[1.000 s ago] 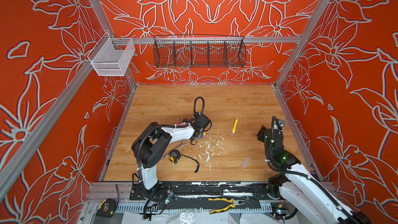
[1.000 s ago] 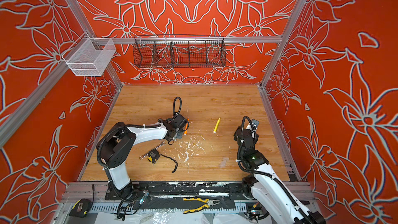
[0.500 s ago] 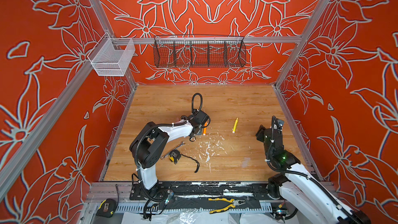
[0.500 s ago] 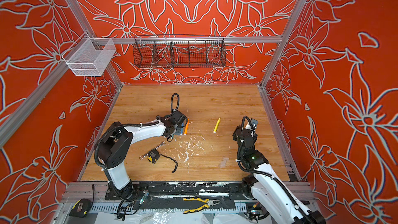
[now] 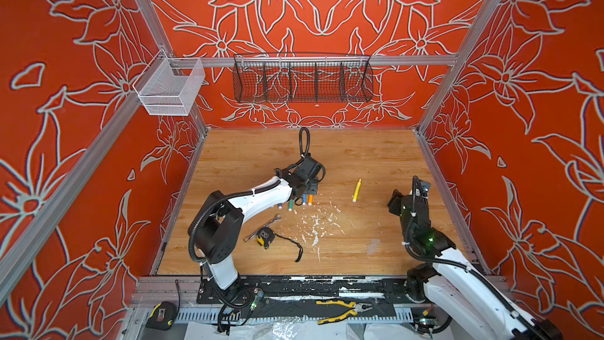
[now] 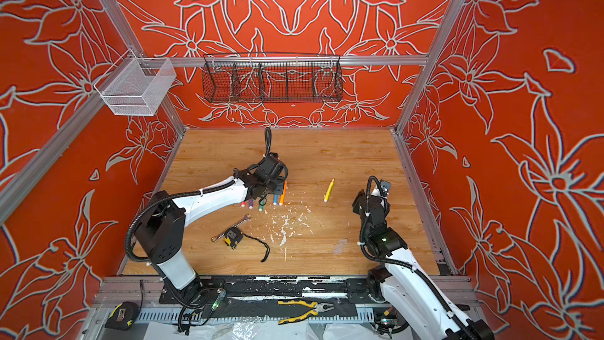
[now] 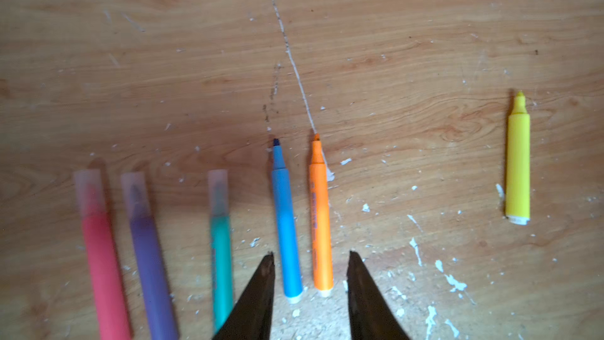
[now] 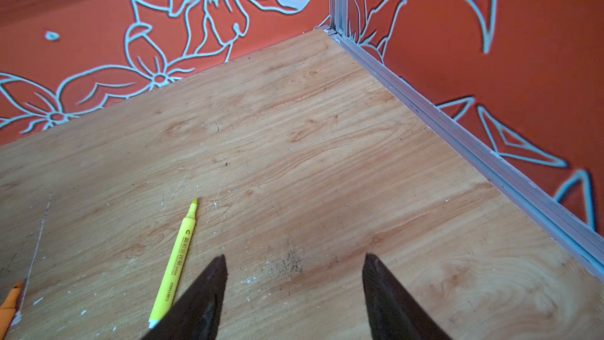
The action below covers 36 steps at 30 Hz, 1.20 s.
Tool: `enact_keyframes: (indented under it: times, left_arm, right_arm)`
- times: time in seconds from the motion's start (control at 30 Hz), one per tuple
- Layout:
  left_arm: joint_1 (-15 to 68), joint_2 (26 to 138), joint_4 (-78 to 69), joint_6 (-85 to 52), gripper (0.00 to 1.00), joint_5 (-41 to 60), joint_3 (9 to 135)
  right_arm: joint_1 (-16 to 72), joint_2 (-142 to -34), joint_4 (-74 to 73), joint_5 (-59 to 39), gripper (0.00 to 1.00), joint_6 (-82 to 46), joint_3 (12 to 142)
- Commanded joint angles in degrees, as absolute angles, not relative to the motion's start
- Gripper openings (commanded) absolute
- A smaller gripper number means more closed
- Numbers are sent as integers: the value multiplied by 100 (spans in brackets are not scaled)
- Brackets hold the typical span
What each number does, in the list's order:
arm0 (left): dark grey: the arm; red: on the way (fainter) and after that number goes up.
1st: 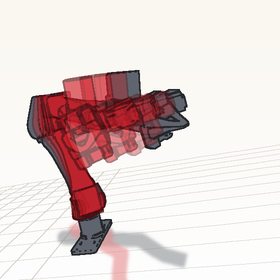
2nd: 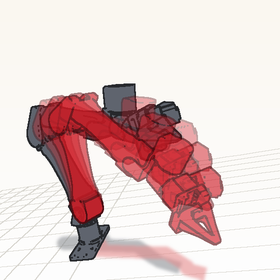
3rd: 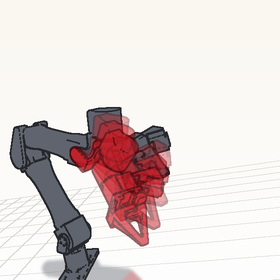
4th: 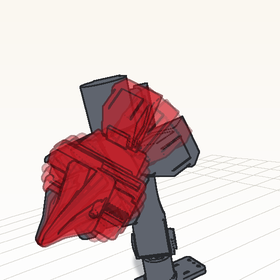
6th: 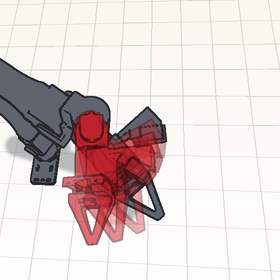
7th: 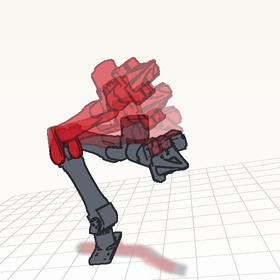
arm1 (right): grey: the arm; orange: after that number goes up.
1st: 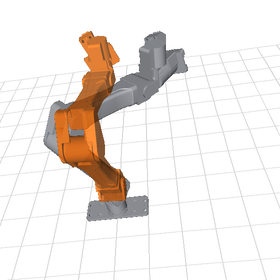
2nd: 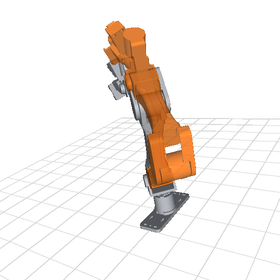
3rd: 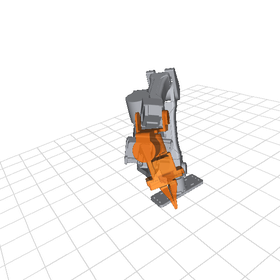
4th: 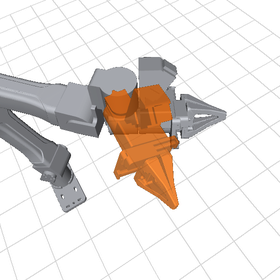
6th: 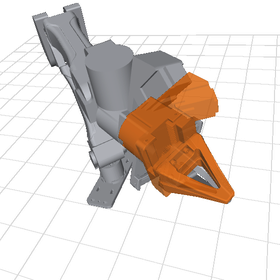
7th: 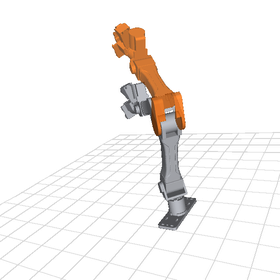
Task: Insert the pens into the pen caps
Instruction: 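Lower the capped green marker with the left gripper while the right nears the highlighter, then move the left gripper over the orange highlighter and close on it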
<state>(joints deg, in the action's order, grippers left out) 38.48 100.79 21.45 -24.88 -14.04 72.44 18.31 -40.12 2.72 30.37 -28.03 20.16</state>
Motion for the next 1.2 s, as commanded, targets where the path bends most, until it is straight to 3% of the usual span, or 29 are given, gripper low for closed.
enact_keyframes:
  times: [0.0,0.23,0.7,0.97,1.17]
  left_arm:
    - [3929,10549,2529,-2403,34,-1320,7604]
    - [3937,11132,2913,-2583,33,-1600,7945]
    - [3937,11595,2918,-2596,30,-1254,7875]
    - [3937,11773,3053,-2602,22,-1222,7928]
    - [3937,11702,3050,-2621,7,-1196,7849]
  right_arm:
    - [1810,-3940,219,2997,67,-2786,1921]
    - [1810,-3934,193,2954,67,-2768,1907]
    - [1811,-3911,185,2933,67,-2760,1898]
    - [1810,-3814,203,2936,67,-2777,1856]
    - [1811,-3887,197,2918,67,-2769,1890]
